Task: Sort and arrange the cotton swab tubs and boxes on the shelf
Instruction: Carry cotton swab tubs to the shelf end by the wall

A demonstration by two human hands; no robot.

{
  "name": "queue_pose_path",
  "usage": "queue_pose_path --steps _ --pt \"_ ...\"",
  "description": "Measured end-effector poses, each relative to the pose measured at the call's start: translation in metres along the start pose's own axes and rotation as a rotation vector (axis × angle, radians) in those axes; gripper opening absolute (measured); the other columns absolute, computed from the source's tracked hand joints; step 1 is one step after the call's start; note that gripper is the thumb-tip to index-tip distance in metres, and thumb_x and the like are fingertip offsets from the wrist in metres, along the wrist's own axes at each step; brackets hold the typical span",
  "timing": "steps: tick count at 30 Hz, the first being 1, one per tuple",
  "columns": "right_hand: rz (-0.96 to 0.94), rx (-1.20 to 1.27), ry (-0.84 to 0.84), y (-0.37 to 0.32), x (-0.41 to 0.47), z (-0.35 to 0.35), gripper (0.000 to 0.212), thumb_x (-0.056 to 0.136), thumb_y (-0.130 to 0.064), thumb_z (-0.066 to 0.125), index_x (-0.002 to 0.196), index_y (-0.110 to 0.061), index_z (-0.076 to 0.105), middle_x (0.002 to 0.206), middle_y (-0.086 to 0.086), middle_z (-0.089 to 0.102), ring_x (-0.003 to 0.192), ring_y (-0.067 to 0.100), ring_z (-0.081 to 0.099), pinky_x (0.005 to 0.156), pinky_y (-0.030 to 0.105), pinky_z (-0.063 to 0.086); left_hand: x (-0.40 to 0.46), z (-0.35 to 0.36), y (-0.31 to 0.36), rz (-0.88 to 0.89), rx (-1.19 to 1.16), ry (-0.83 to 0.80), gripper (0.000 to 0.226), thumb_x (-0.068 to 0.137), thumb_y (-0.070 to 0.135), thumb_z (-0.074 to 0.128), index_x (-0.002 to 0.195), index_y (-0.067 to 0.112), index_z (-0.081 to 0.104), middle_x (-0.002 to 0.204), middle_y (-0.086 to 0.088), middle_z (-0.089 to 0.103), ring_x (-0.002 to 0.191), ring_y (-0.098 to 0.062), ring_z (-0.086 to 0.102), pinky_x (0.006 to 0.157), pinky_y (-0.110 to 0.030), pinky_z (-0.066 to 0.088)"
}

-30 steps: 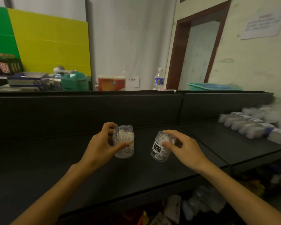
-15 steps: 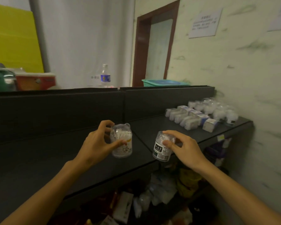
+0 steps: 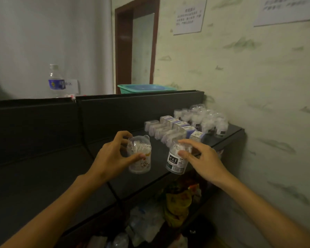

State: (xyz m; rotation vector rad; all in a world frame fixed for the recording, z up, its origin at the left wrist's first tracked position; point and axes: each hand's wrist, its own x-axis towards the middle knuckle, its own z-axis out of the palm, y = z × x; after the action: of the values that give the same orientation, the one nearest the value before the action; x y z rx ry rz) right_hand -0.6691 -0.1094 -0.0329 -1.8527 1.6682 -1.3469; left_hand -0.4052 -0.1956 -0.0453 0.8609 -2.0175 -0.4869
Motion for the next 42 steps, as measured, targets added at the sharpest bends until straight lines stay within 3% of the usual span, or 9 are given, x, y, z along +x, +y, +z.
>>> queue_pose_path --steps 8,11,14,17,20,22,28,33,42 --pt "-0.003 -0.017 0.008 0.071 0.071 -0.051 0.027 0.087 -0.027 0.067 0.101 -0.049 0.062 0.112 -0.023 0.063 0.104 -0.008 0.058 0.084 0.019 0.053 0.098 0.079 -0.012 0.03 -0.062 0.025 0.066 0.065 0.054 0.069 0.119 0.034 0.038 0.101 0.019 0.052 0.087 0.002 0.06 0.065 -0.017 0.055" --pt "0.005 -0.026 0.049 0.098 0.086 -0.07 0.027 0.086 -0.026 0.066 0.104 -0.047 0.062 0.113 -0.021 0.062 0.104 -0.01 0.057 0.082 0.013 0.051 0.125 0.104 -0.012 0.06 -0.095 0.024 0.063 0.066 0.052 0.069 0.117 0.037 0.036 0.098 0.022 0.051 0.088 0.003 0.06 0.064 -0.015 0.054" --pt "0.02 -0.075 0.086 0.12 0.095 -0.086 0.026 0.086 -0.025 0.068 0.105 -0.042 0.063 0.103 -0.032 0.059 0.095 -0.019 0.056 0.073 0.006 0.048 0.146 0.124 -0.011 0.079 -0.076 0.008 0.063 0.065 0.057 0.067 0.117 0.039 0.036 0.102 0.017 0.052 0.09 -0.003 0.06 0.068 -0.021 0.055" --pt "0.03 -0.101 0.087 0.142 0.105 -0.106 0.027 0.083 -0.03 0.07 0.103 -0.047 0.064 0.096 -0.038 0.062 0.097 -0.008 0.061 0.076 0.016 0.053 0.164 0.141 -0.01 0.089 -0.068 0.009 0.064 0.064 0.061 0.065 0.117 0.04 0.036 0.108 0.01 0.053 0.091 -0.004 0.06 0.069 -0.022 0.055" --pt "0.055 -0.103 0.112 0.168 0.113 -0.123 0.03 0.08 -0.031 0.072 0.11 -0.036 0.067 0.107 -0.02 0.066 0.1 0.004 0.063 0.08 0.029 0.057 0.175 0.156 -0.008 0.09 -0.053 0.014 0.066 0.064 0.067 0.063 0.117 0.041 0.035 0.107 0.011 0.053 0.091 -0.002 0.059 0.069 -0.019 0.052" --pt "0.071 -0.136 0.129 0.184 0.12 -0.133 0.032 0.08 -0.029 0.074 0.11 -0.031 0.065 0.105 -0.013 0.066 0.096 0.006 0.063 0.076 0.027 0.057 0.182 0.165 -0.006 0.092 -0.028 0.024 0.067 0.064 0.072 0.062 0.117 0.041 0.034 0.107 0.01 0.054 0.091 -0.002 0.059 0.07 -0.02 0.052" --pt "0.085 -0.122 0.044 0.233 0.15 -0.151 0.02 0.081 -0.03 0.073 0.099 -0.027 0.064 0.099 -0.006 0.067 0.089 0.011 0.065 0.068 0.033 0.059 0.199 0.19 0.006 0.056 0.04 0.106 0.068 0.062 0.062 0.064 0.118 0.035 0.037 0.104 0.011 0.054 0.091 0.002 0.057 0.071 -0.019 0.051" --pt "-0.026 -0.139 -0.056 0.26 0.178 -0.159 0.021 0.082 -0.028 0.073 0.1 -0.025 0.064 0.098 -0.005 0.065 0.089 0.01 0.063 0.075 0.036 0.057 0.206 0.215 0.022 0.008 0.104 0.157 0.065 0.064 0.061 0.066 0.118 0.038 0.036 0.106 0.012 0.054 0.093 0.004 0.057 0.072 -0.017 0.05" --pt "-0.244 -0.441 -0.227 0.284 0.203 -0.188 0.033 0.088 -0.04 0.062 0.12 -0.029 0.061 0.123 -0.005 0.045 0.115 0.013 0.043 0.09 0.032 0.046 0.217 0.257 0.065 -0.081 0.191 0.252 0.064 0.063 0.056 0.066 0.116 0.034 0.037 0.103 0.008 0.056 0.087 0.001 0.059 0.064 -0.014 0.049"
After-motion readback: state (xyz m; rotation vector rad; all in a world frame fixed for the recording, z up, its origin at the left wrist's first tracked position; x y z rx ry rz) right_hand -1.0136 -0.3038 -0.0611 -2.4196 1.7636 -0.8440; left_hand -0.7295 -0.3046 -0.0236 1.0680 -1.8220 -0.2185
